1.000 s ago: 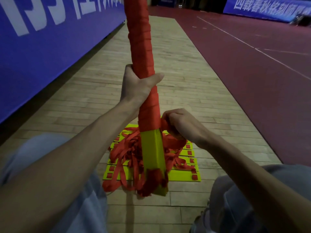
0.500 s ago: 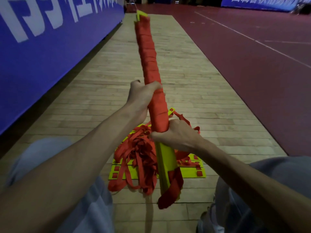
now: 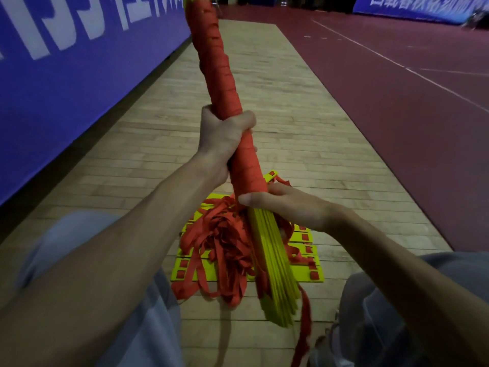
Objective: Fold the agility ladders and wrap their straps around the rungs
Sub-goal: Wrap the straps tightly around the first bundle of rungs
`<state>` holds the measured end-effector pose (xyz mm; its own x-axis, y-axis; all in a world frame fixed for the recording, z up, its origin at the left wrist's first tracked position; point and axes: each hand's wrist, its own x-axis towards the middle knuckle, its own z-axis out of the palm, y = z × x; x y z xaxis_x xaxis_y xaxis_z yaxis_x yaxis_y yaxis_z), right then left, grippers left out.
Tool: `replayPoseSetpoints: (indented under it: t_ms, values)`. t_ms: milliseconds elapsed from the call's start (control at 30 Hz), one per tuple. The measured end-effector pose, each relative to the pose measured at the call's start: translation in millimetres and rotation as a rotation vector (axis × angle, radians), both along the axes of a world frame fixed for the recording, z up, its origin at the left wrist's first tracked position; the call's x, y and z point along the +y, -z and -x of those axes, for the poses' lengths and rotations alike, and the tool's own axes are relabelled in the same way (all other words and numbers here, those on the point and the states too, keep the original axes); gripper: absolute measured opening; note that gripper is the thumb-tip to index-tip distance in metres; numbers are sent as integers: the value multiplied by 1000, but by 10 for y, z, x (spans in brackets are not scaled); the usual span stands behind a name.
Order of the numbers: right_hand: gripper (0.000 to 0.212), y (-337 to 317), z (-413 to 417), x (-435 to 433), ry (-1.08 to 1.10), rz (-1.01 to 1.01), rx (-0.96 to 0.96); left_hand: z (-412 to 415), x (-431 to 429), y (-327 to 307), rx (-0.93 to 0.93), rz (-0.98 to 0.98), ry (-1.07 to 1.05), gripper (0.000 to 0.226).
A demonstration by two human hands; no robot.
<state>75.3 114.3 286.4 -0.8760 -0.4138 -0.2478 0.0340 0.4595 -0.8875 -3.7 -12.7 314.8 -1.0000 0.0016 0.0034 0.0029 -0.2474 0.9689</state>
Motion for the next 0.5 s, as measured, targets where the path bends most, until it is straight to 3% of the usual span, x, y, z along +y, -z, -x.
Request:
replayPoseSetpoints:
  t_ms: [133,233,367,500]
  values:
    - [47,37,51,-34,-41,-161,83,69,-47,50,157,364,-141,65]
    - [50,129,64,-65,-36,-326,272,45,3,92,192,446,-146,78]
    - [46,123,83,31,91,-369,305,24,55,80,140,346,-3,67]
    - [47,34,39,114,83,-64,220,-21,-2,2,93,-52,215,28]
